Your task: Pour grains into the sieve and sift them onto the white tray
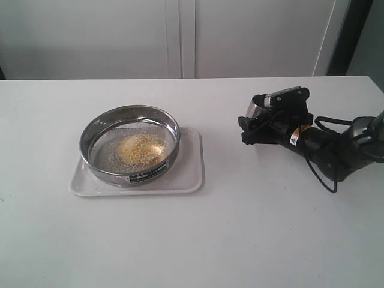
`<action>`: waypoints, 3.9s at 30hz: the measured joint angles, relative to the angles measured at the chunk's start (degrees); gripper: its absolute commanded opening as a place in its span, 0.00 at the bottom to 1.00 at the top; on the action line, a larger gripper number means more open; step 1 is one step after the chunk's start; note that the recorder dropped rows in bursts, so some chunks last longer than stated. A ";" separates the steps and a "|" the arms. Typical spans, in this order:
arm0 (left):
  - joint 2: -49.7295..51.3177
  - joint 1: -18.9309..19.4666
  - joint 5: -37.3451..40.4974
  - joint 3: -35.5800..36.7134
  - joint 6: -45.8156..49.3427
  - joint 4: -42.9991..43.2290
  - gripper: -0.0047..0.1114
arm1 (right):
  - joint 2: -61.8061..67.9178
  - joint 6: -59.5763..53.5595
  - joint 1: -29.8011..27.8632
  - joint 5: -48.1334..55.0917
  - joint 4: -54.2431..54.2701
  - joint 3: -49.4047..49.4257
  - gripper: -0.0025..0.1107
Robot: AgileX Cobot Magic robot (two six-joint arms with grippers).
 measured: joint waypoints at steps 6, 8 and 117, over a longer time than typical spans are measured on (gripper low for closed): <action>0.00 0.00 0.00 0.00 0.00 0.00 0.04 | 0.58 0.00 0.00 0.00 0.00 -0.09 0.02; 0.00 0.00 0.00 0.00 0.00 0.00 0.04 | 0.58 0.00 0.00 0.00 0.00 -0.09 0.02; 0.00 0.00 0.00 0.00 0.00 0.00 0.04 | 4.43 -2.83 -0.04 -3.53 0.11 -0.76 0.02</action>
